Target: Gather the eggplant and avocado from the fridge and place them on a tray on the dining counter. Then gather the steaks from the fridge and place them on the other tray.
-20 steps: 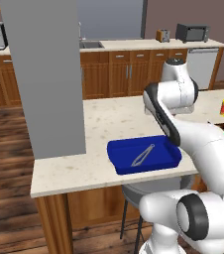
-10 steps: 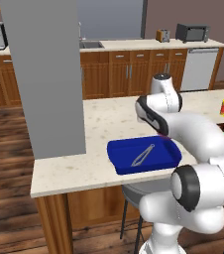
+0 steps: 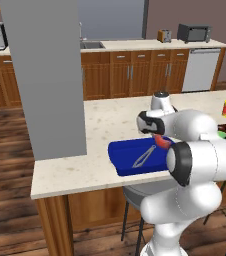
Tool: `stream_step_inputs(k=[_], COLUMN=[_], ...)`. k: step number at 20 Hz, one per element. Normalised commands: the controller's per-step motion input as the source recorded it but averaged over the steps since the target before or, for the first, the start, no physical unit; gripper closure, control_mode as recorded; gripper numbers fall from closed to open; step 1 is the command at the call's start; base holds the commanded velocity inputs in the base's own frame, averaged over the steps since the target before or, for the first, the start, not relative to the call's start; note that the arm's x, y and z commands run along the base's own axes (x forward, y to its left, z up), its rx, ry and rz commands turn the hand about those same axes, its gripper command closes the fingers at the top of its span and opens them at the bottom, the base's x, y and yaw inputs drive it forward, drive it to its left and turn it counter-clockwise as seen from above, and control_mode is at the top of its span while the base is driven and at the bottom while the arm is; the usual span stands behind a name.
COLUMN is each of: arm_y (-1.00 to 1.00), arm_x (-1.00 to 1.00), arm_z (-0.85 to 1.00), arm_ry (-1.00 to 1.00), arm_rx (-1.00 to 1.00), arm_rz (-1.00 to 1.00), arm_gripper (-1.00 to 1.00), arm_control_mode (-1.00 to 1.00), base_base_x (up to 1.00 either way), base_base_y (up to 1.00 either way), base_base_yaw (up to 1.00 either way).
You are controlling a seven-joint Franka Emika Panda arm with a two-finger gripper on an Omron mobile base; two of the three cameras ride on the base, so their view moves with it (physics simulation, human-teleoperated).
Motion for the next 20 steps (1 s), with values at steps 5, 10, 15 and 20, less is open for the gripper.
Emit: stream_step_inputs(k=[5,10,15,20], arm_y=[-0.05,0.00,0.00,0.00], arm_x=[-0.02,-0.02,0.00,0.00], arm_z=[-0.31,-0.32,-0.32,-0.14], arm_ry=[0.00,0.00,0.00,0.00], arm_rx=[0.01,0.00,0.00,0.00], arm_rz=[0.00,0.00,0.00,0.00], arm_gripper=[1.00,1.00,1.00,-1.00], arm_control_mode=[-1.00,-1.00,-1.00,-1.00], base_base_x=[0.00,0.00,0.00,0.00], base_base_y=[0.00,0.00,0.00,0.00], base_base_yaw=[0.00,0.00,0.00,0.00])
